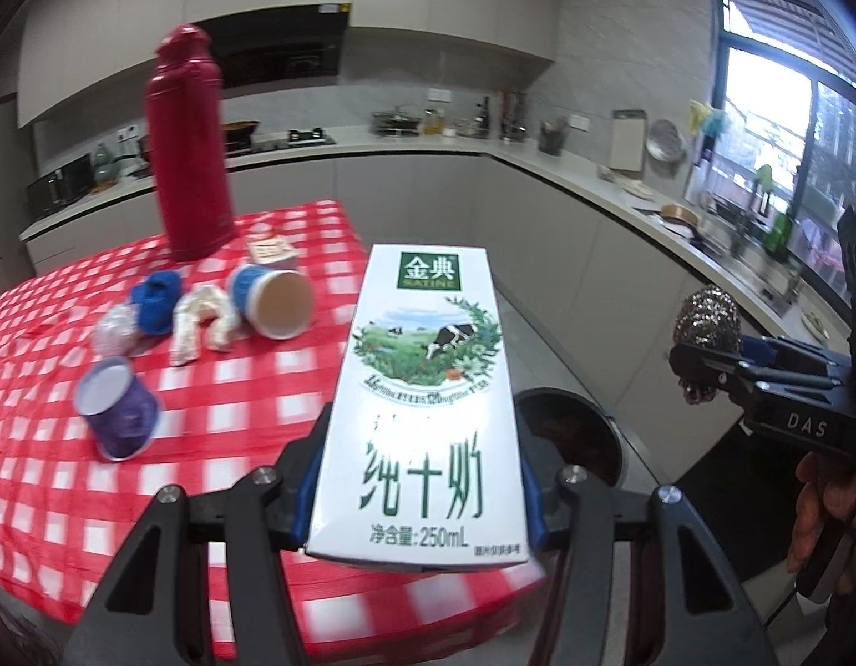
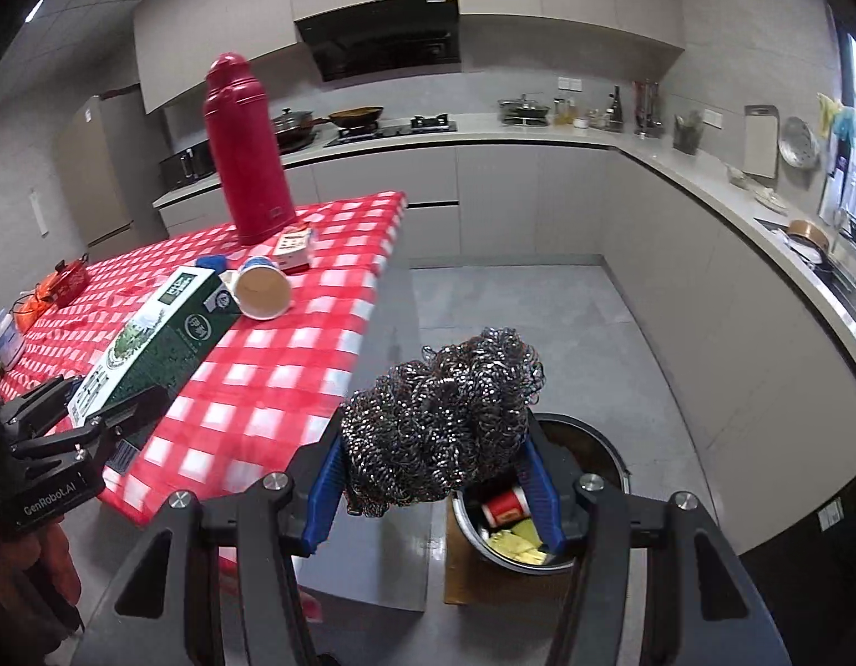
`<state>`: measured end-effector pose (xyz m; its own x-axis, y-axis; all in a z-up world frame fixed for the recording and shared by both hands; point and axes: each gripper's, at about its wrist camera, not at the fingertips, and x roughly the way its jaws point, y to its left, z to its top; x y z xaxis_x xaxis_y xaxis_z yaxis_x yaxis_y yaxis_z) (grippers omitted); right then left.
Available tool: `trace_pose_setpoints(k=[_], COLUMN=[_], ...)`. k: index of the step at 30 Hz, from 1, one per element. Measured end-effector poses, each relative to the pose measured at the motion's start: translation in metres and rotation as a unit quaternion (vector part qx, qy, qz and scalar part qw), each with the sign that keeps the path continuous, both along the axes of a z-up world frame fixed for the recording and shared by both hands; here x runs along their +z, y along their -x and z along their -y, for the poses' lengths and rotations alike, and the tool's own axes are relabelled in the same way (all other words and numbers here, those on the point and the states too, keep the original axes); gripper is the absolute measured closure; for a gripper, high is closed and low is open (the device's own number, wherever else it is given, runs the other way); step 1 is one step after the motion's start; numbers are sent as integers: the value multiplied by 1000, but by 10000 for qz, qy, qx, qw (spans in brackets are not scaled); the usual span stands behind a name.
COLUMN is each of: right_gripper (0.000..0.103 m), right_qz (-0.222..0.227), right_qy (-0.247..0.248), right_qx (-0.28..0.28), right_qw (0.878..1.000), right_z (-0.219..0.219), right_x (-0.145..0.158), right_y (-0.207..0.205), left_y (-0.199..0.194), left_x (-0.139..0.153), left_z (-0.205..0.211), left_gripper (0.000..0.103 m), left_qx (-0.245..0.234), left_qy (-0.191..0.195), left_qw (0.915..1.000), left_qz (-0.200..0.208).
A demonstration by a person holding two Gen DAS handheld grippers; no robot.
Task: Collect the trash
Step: 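Carry the milk carton and steel wool over the black bin with both tools, then open both tools to drop the carton and steel wool into the bin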
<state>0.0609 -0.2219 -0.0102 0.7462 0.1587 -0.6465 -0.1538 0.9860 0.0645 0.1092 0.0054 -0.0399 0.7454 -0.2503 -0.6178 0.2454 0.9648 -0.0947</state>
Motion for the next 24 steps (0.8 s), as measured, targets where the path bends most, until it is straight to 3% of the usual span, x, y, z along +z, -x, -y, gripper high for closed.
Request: trace_pose_setpoints(k=[9, 17, 24], right_gripper=[44, 44, 44], right_qz=[-117, -503, -800], right_qy=[85, 241, 280], right_qx=[-81, -6, 203], right_qw=[9999, 9984, 9962], right_z=[53, 101, 127], right_x=[-15, -55, -97], right_y=[1, -8, -24], left_y=[-10, -18, -35], left_x=[-18, -40, -79], left_z=[64, 122, 156], left_gripper=[47, 47, 47], left_qx=[-480, -794, -776], left_qy=[-24, -59, -97], left_qw=[9985, 9949, 9909], left_qz=[-273, -621, -1096])
